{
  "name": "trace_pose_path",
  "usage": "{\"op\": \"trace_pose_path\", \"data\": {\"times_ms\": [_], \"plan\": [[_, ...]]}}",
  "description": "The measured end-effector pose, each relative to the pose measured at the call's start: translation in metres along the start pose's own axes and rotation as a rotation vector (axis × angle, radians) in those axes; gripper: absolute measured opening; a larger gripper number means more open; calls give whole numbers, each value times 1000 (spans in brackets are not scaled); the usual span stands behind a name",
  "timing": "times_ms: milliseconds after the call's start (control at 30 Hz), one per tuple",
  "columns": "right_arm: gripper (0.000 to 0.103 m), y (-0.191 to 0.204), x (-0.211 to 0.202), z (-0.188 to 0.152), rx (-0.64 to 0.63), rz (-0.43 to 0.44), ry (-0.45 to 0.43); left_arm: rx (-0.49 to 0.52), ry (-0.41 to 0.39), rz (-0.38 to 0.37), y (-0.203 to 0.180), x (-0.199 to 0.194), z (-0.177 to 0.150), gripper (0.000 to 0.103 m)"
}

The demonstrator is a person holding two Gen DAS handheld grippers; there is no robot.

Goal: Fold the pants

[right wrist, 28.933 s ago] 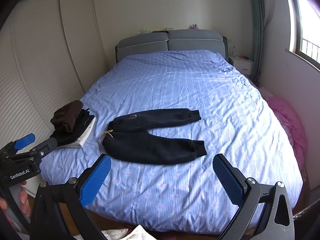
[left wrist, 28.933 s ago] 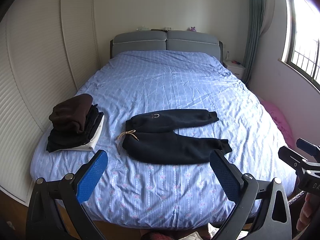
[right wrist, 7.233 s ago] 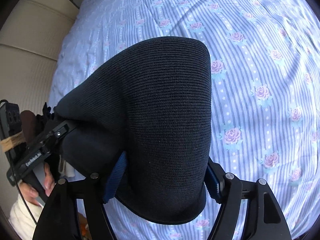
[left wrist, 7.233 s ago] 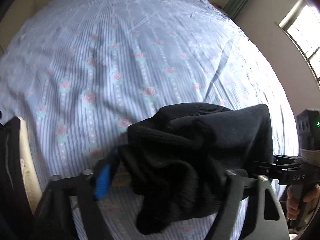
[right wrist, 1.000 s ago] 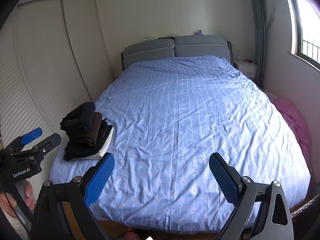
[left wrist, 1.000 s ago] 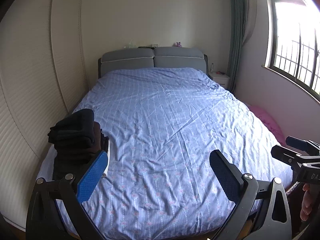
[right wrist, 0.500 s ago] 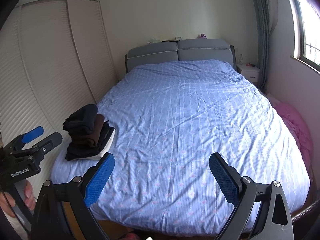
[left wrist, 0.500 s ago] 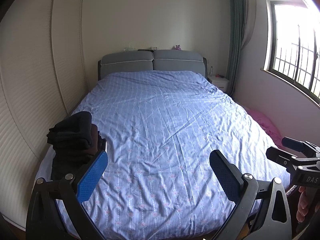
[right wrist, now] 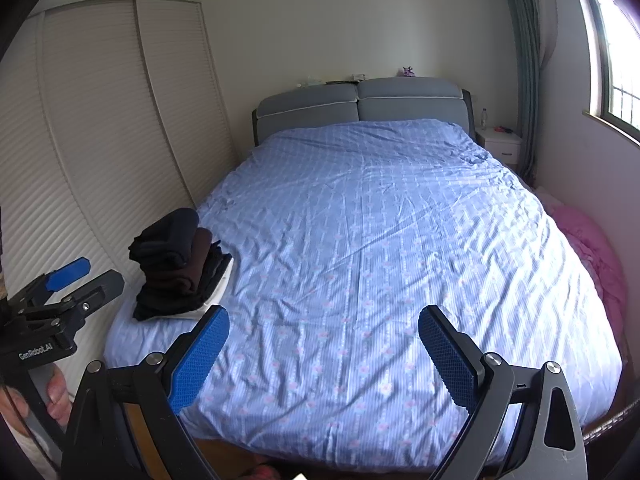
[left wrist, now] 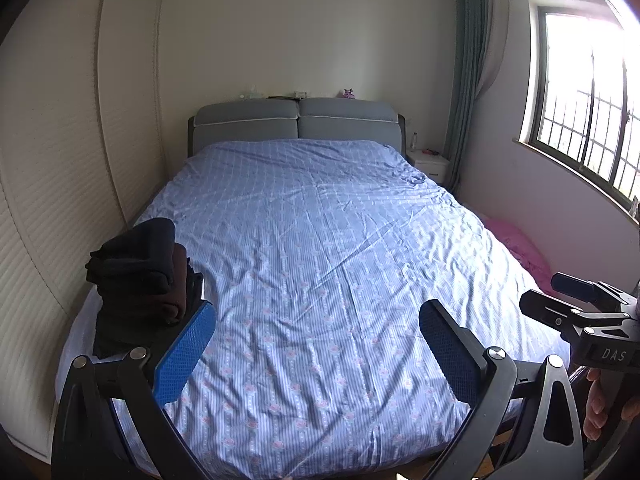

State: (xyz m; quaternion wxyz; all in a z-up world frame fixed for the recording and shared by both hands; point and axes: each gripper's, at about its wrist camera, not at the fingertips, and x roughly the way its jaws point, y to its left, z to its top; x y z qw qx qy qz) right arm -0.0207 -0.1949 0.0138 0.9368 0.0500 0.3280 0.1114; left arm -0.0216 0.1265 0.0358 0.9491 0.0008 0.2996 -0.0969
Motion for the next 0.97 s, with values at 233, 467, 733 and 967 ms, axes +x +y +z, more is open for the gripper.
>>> {"op": "trace_pose_path", "data": {"times_ms": [233, 467, 733, 967], "plan": [[96, 0, -1, 0, -2, 4, -1, -12, -1, 1, 3, -3, -1, 103], [96, 3, -2, -3, -2, 5, -2, -2, -21, 10, 3, -8, 0, 103], [96, 2, 0, -3, -3, 8, 4, -4, -20, 37, 4, -7, -2, 103], [96, 1, 2, -3, -8, 12, 9, -9, -11, 35, 8, -5, -3, 103]]}}
